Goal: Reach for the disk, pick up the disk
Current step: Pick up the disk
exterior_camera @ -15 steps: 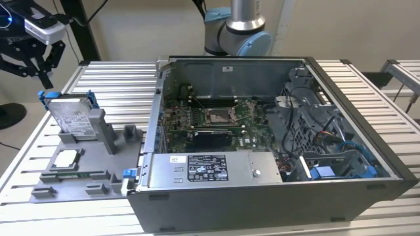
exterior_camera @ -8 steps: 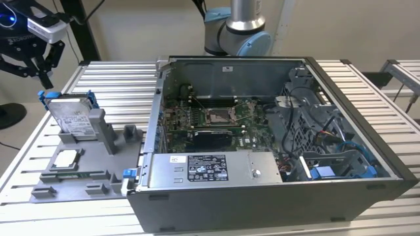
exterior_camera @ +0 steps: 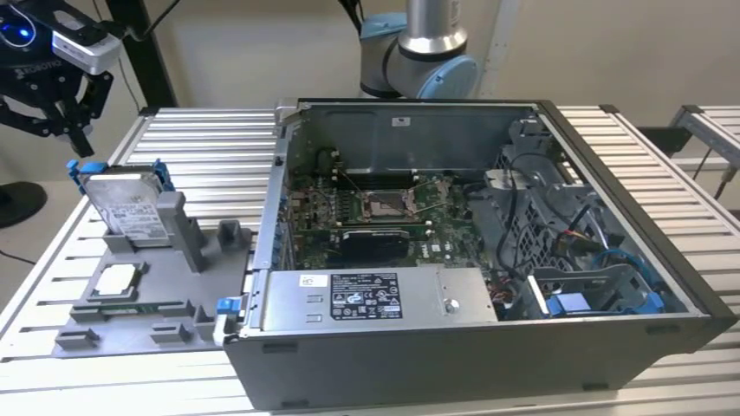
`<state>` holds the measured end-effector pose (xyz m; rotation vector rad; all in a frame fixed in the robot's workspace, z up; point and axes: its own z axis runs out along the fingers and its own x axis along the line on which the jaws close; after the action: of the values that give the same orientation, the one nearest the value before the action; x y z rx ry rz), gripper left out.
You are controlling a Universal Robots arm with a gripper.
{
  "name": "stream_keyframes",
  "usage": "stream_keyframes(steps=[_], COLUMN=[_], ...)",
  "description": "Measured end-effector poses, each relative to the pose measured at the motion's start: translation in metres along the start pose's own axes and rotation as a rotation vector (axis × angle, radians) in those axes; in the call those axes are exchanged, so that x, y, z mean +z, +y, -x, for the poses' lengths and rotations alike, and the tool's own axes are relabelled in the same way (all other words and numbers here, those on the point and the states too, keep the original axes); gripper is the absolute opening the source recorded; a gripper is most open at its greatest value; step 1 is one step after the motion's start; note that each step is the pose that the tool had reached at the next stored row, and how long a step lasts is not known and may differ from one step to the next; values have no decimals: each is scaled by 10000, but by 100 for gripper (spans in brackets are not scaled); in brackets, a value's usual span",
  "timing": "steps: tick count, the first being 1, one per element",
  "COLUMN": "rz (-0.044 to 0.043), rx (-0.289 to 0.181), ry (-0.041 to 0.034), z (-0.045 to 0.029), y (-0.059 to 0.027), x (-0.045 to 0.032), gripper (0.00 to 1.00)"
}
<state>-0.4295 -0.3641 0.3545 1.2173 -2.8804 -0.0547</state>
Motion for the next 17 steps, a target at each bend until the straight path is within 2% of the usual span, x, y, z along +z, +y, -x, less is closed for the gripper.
stream_keyframes(steps=[8, 17], rz=[0, -3], rx=[-105, -1058], ry=[4, 36], z=[0, 0], y=[0, 0], x=[0, 0], gripper=[0, 0])
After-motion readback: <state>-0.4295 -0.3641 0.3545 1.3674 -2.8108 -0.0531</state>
